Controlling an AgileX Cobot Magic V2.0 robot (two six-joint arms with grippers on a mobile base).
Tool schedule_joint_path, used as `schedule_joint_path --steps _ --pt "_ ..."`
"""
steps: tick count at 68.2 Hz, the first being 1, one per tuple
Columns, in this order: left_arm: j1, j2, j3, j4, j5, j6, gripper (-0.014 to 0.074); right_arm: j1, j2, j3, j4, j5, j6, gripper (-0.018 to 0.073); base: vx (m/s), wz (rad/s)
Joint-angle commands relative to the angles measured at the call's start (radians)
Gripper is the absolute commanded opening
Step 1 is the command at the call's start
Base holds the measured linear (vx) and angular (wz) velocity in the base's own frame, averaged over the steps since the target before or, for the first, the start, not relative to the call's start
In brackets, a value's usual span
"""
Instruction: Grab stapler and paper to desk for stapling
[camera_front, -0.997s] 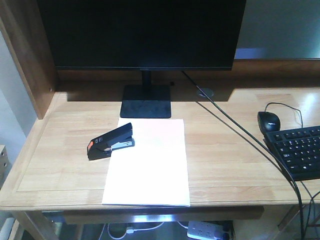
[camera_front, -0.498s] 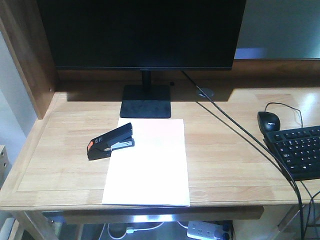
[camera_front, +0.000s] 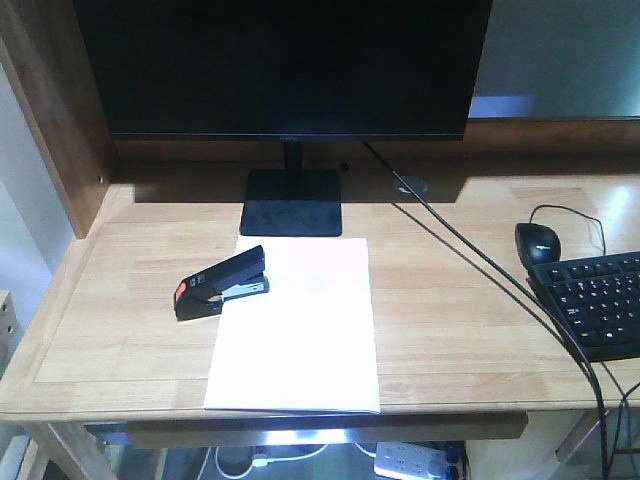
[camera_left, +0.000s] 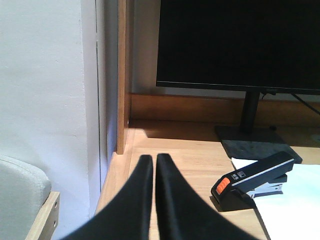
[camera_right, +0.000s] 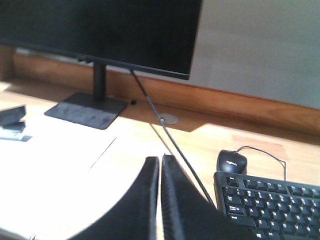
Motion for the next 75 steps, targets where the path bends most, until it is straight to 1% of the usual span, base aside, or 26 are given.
schedule_joint_path --steps 1,3,4,5,8,9,12,16,20,23,26,33,43,64,69,75 --pt "0.004 -0.016 0.012 -0.001 -0.081 -0.007 -0.0006 -0.069 0.011 -0.026 0.145 -0.121 -0.208 -0.0010 0.00 0.00" --pt "0.004 -0.016 0.012 -0.001 -0.081 -0.007 -0.0006 -0.101 0.011 -0.026 0.221 -0.153 -0.275 -0.0010 0.00 0.00" --pt "0.004 -0.016 0.012 -0.001 -0.081 -0.007 -0.0006 -0.125 0.011 -0.026 0.253 -0.176 -0.327 -0.0010 0.00 0.00" --pt "0.004 -0.016 0.012 -0.001 -0.081 -0.007 -0.0006 -0.142 0.011 -0.026 0.302 -0.191 -0.361 -0.0010 0.00 0.00" --pt "0.004 -0.016 0.012 -0.001 -0.081 -0.007 -0.0006 -0.200 0.011 -0.026 0.405 -0.240 -0.462 -0.0010 0.00 0.00" --pt "0.004 -0.016 0.012 -0.001 -0.081 -0.007 -0.0006 -0.217 0.011 -0.025 0.439 -0.254 -0.511 -0.0010 0.00 0.00" --pt "0.004 -0.016 0.012 -0.001 -0.081 -0.007 -0.0006 -0.263 0.011 -0.019 0.550 -0.297 -0.601 -0.0010 0.00 0.00" --pt "0.004 -0.016 0.012 -0.001 -0.081 -0.007 -0.0006 -0.323 0.011 -0.012 0.665 -0.350 -0.711 -0.0010 0.00 0.00" --pt "0.004 -0.016 0.012 -0.001 -0.081 -0.007 -0.0006 -0.364 0.011 0.002 0.771 -0.397 -0.777 -0.0010 0.00 0.00" --pt "0.004 -0.016 0.012 -0.001 -0.081 -0.007 -0.0006 -0.390 0.011 0.012 0.820 -0.416 -0.816 -0.0010 0.00 0.00" --pt "0.004 -0.016 0.012 -0.001 -0.081 -0.007 -0.0006 -0.404 0.011 0.017 0.854 -0.427 -0.833 -0.0010 0.00 0.00" --pt "0.004 -0.016 0.012 -0.001 -0.081 -0.007 -0.0006 -0.415 0.011 0.017 0.862 -0.414 -0.838 -0.0010 0.00 0.00" --pt "0.004 -0.016 0.012 -0.001 -0.081 -0.007 -0.0006 -0.415 0.011 0.017 0.845 -0.405 -0.857 -0.0010 0.00 0.00" --pt "0.004 -0.016 0.012 -0.001 -0.081 -0.007 -0.0006 -0.415 0.001 0.024 0.849 -0.338 -0.853 -0.0010 0.00 0.00" --pt "0.004 -0.016 0.012 -0.001 -0.081 -0.007 -0.0006 -0.415 -0.030 0.060 0.853 -0.377 -0.853 -0.0010 0.00 0.00" --pt "0.004 -0.016 0.012 -0.001 -0.081 -0.007 -0.0006 -0.415 -0.099 0.137 0.856 -0.458 -0.846 -0.0010 0.00 0.00"
